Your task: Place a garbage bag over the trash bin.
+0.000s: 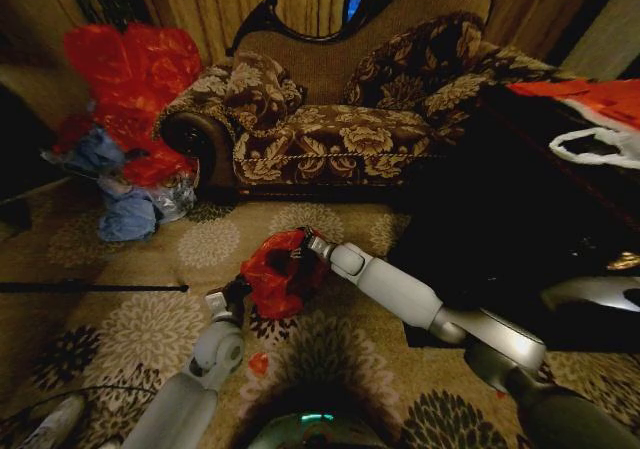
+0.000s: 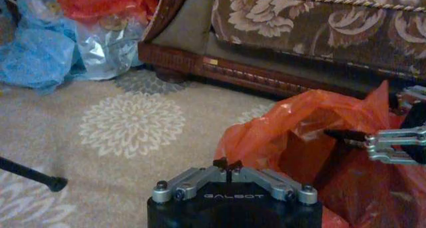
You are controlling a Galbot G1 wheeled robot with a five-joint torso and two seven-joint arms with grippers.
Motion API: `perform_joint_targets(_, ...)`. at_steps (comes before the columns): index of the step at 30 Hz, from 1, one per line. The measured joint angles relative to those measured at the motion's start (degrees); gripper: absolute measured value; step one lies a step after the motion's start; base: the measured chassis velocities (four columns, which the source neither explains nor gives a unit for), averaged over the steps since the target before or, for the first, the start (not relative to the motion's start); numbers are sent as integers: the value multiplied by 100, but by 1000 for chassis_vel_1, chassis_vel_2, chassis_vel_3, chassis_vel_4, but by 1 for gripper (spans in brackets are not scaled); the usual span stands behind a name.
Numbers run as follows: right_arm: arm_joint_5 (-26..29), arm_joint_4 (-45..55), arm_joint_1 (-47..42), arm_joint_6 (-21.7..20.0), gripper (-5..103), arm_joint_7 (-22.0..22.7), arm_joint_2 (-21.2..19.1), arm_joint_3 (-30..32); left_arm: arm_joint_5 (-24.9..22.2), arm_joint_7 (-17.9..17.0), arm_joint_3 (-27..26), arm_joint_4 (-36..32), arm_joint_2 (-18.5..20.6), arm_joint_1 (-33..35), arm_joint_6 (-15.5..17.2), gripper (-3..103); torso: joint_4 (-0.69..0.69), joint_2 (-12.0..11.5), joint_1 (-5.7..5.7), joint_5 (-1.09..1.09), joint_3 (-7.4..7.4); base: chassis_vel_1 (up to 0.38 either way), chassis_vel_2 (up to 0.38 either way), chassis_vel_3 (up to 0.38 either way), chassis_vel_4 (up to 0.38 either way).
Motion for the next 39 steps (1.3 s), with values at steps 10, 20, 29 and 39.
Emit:
perform_joint_targets(10, 228, -217, 101, 39, 47, -91, 40, -128, -37, 38, -4, 28, 136, -85, 0, 0, 0, 0, 0, 0, 0, 0, 0, 0, 0)
perform_joint_targets(20, 757, -46, 188, 41, 19, 336, -50, -278, -191, 41, -32, 3, 347, -219, 32, 0, 0, 0, 0, 1, 0, 0, 0, 0, 0)
perform_joint_targets(29, 1092, -94, 379, -46, 1, 384, -97, -292, -512, 64, 42, 9, 773, -667, 143, 0, 0, 0, 0, 1, 0, 0, 0, 0, 0)
perform_joint_targets(39, 2371, -451, 899, -224, 0, -471, -181, -388, -1082, 97, 120, 308, 1201, -1327, 346, 0, 0, 0, 0, 0, 0, 0, 0, 0, 0)
